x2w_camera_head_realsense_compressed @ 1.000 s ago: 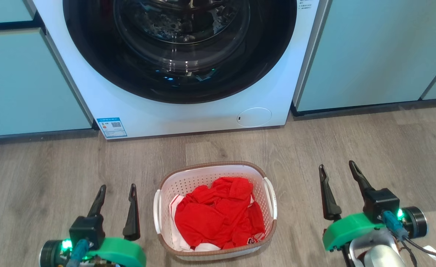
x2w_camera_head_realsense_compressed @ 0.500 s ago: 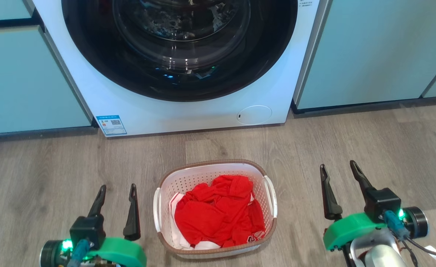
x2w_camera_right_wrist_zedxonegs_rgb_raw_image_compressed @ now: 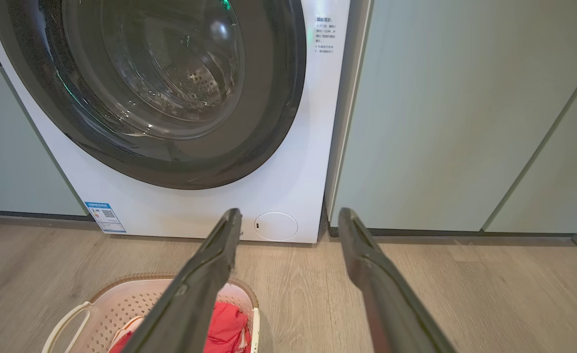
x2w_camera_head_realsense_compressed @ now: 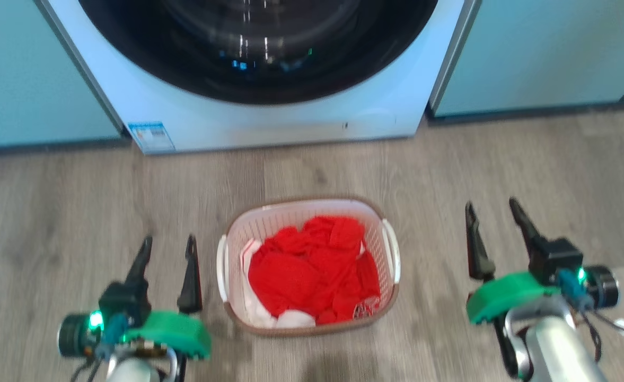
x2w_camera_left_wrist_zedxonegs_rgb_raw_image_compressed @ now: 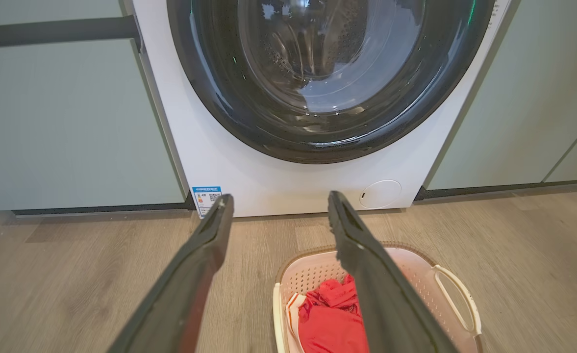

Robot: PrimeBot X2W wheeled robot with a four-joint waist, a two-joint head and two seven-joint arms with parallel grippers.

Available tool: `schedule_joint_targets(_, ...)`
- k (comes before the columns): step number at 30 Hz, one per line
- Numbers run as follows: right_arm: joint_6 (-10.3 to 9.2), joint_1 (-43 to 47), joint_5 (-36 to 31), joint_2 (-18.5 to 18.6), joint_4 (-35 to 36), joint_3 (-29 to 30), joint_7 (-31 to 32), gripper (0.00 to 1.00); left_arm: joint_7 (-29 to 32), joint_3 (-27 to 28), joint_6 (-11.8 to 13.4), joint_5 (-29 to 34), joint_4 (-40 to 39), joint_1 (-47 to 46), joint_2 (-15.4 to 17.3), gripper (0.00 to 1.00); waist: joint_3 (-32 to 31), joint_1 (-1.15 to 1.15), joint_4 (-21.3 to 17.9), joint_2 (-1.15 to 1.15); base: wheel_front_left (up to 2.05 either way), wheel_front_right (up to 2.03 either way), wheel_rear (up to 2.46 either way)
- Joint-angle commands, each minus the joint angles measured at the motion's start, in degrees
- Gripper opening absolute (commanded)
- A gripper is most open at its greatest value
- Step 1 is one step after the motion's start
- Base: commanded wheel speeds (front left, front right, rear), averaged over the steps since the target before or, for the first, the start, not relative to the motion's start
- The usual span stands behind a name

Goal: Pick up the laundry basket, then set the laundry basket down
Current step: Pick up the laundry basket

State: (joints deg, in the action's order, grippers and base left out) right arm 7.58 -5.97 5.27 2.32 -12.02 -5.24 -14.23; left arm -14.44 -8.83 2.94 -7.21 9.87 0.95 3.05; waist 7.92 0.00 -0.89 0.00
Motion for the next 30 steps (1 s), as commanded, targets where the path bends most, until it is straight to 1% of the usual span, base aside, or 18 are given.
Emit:
schedule_joint_targets(1, -0.09, -2.80, 0.06, 0.55, 1.33, -0.93, -0.77, 1.00, -0.56, 1.54, -0.18, 0.13, -1.14, -3.49, -0.17, 1.00, 4.04, 0.00, 0.36, 0.00, 0.00, 0.00, 0.00)
schedule_joint_targets(5, -0.09, -6.44, 0.05, 0.55, -0.14, -0.12, -0.77, 1.00, -0.56, 1.07, -0.44, 1.24, 1.38, -7.82, -0.17, 1.00, 9.61, 0.00, 0.87, 0.00, 0.00, 0.00, 0.00)
schedule_joint_targets(14, -0.09, -15.50, -1.31, 0.55, -5.76, 0.78, -0.77, 1.00, -0.56, -0.23, -0.27, 0.10, 8.88, -18.49, -0.17, 1.00, 21.46, 0.00, 1.82, 0.00, 0.00, 0.00, 0.00)
schedule_joint_targets(26, -0.09, -24.16, -2.14, 0.55, -14.63, 0.84, -0.77, 1.00, -0.56, -2.97, -0.51, -3.16, 19.37, -29.26, -0.17, 1.00, 31.90, 0.00, 3.34, 0.00, 0.00, 0.00, 0.00)
schedule_joint_targets(30, -0.09, -26.39, -2.14, 0.55, -18.06, 0.83, -0.77, 1.00, -0.56, -4.37, -0.74, -4.60, 23.38, -32.09, -0.17, 1.00, 34.53, 0.00, 3.96, 0.00, 0.00, 0.00, 0.00)
